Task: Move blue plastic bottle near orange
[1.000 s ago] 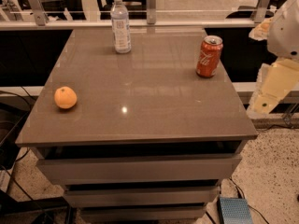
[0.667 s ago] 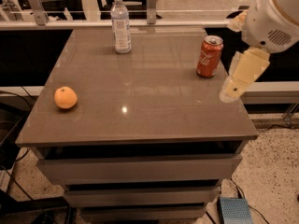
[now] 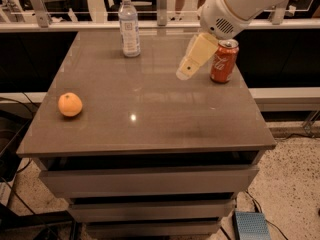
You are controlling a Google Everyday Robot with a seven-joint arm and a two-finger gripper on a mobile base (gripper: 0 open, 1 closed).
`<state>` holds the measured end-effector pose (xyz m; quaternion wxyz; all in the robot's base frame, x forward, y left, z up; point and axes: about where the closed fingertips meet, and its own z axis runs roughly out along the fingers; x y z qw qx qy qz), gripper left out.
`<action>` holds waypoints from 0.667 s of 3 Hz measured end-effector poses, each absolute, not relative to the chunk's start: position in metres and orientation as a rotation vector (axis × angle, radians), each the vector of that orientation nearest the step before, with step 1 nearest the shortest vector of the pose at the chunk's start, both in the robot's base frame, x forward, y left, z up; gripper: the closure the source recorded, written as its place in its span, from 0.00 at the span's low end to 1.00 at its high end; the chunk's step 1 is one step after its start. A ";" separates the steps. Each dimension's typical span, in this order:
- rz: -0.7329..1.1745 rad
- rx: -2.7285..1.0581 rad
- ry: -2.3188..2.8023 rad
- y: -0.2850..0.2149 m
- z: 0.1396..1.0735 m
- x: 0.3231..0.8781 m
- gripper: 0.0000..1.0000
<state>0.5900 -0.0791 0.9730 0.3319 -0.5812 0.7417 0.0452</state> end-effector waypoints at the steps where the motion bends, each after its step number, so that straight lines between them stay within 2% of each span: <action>1: 0.118 -1.519 1.938 -0.079 0.973 0.590 0.00; 2: 0.171 -1.452 1.915 -0.069 0.969 0.611 0.00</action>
Offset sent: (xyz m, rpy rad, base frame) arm 0.0600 0.0246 -0.0118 0.2041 -0.0322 -0.0516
